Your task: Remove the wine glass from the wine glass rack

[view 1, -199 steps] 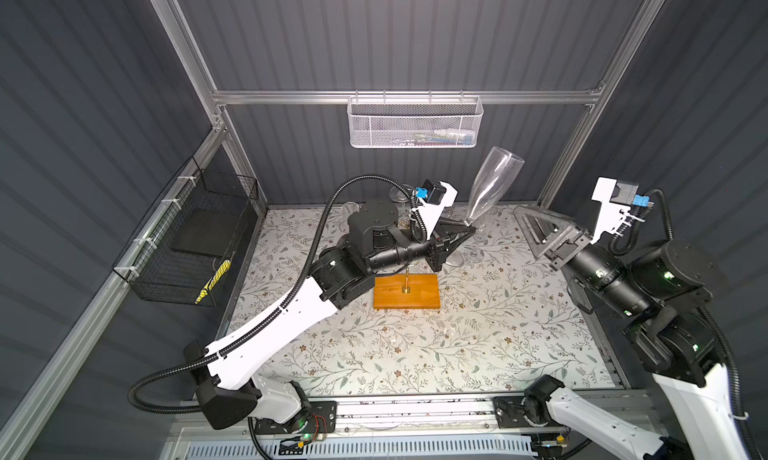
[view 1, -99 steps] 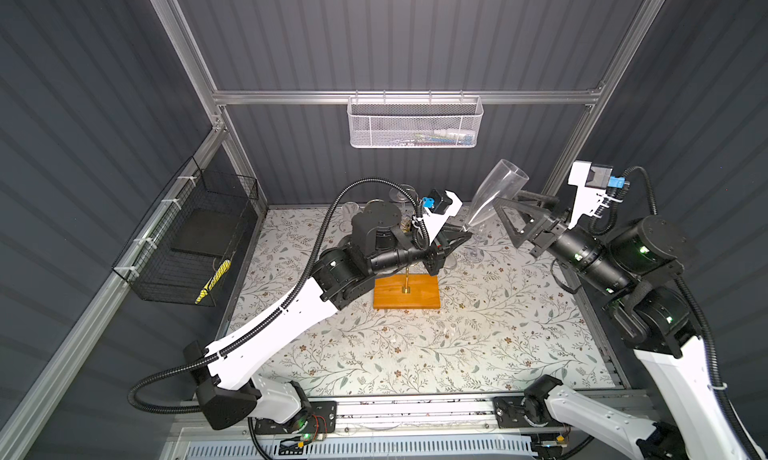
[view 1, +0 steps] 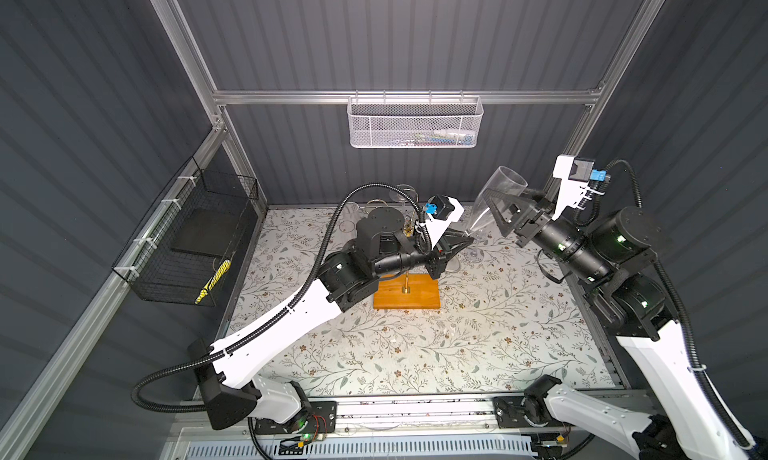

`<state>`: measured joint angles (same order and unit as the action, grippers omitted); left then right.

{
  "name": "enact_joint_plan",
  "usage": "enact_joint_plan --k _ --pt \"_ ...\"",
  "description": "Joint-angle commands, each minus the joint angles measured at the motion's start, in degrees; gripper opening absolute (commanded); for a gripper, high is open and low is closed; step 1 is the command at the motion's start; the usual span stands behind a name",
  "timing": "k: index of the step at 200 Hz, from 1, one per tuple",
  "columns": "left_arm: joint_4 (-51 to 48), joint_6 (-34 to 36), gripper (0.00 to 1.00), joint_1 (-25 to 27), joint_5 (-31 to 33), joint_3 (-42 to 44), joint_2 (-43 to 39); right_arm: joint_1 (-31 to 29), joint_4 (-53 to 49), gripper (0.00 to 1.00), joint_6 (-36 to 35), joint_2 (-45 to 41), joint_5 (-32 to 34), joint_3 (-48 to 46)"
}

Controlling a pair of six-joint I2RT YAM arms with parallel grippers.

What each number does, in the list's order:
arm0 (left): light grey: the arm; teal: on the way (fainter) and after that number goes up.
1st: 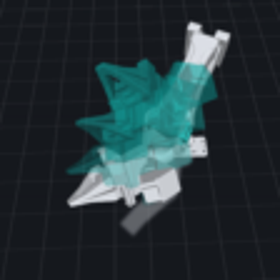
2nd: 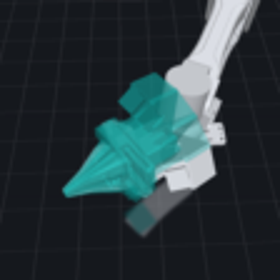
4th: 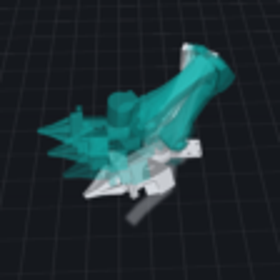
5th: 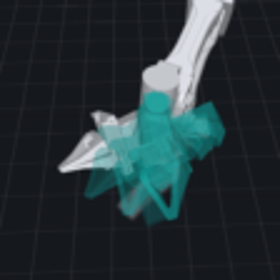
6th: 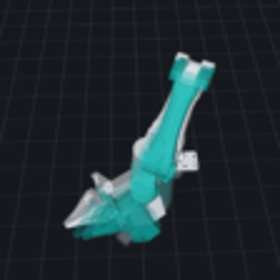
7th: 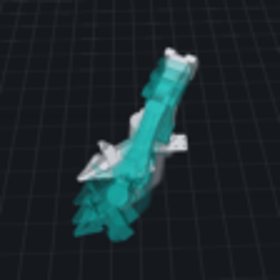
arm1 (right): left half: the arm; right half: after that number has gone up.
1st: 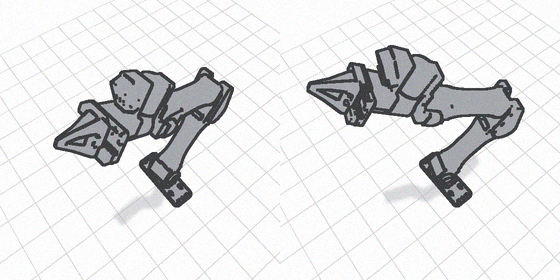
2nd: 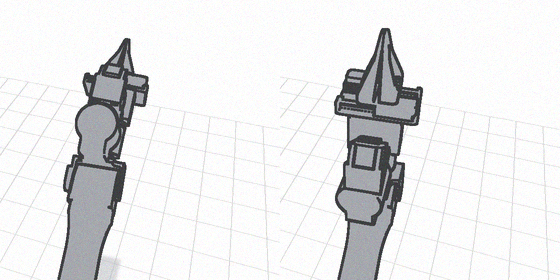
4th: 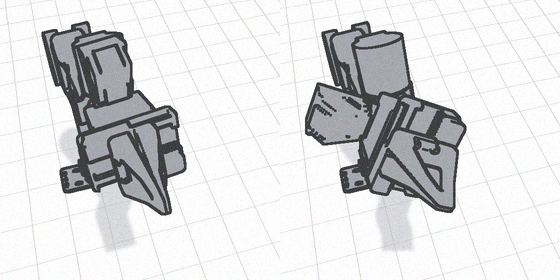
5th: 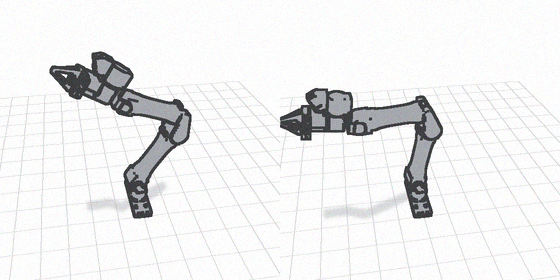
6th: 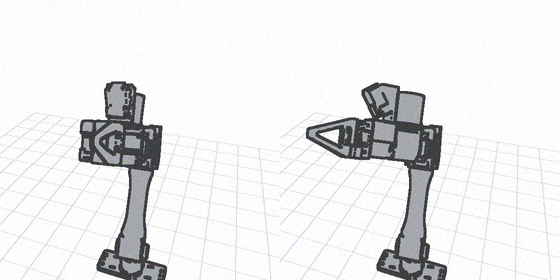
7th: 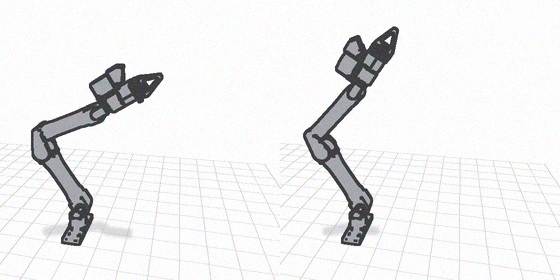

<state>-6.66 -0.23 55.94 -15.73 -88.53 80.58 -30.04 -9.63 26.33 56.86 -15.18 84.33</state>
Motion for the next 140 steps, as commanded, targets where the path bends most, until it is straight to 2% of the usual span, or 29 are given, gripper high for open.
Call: enact_joint_plan --k 1,30,73,84,108,140 --pt "2.65 0.06 0.0 0.4 -0.91 0.81 -1.47 -0.07 2.94 0.65 -0.75 0.12 -0.73 -0.5" --pt "2.79 0.14 0.0 0.48 -1.0 1.16 -1.65 -0.1 3.19 0.6 -0.92 0.27 -0.47 -0.82" --pt "2.88 0.25 0.0 0.46 -0.87 1.52 -1.89 -0.06 3.21 0.58 -1.63 0.1 -0.55 -1.01" --pt "2.94 0.23 0.06 0.42 -0.78 1.61 -1.99 -0.1 3.3 0.58 -1.73 0.07 -0.72 -1.01" --pt "3.72 0.1 0.27 0.46 0.16 2.52 -2.68 -0.1 3.13 0.56 -2.19 -0.24 -1.36 -0.84" --pt "4.19 -0.48 0.44 0.45 0.83 3.43 -3.45 -0.1 2.78 0.55 -3.36 -0.95 -1.08 -0.93"
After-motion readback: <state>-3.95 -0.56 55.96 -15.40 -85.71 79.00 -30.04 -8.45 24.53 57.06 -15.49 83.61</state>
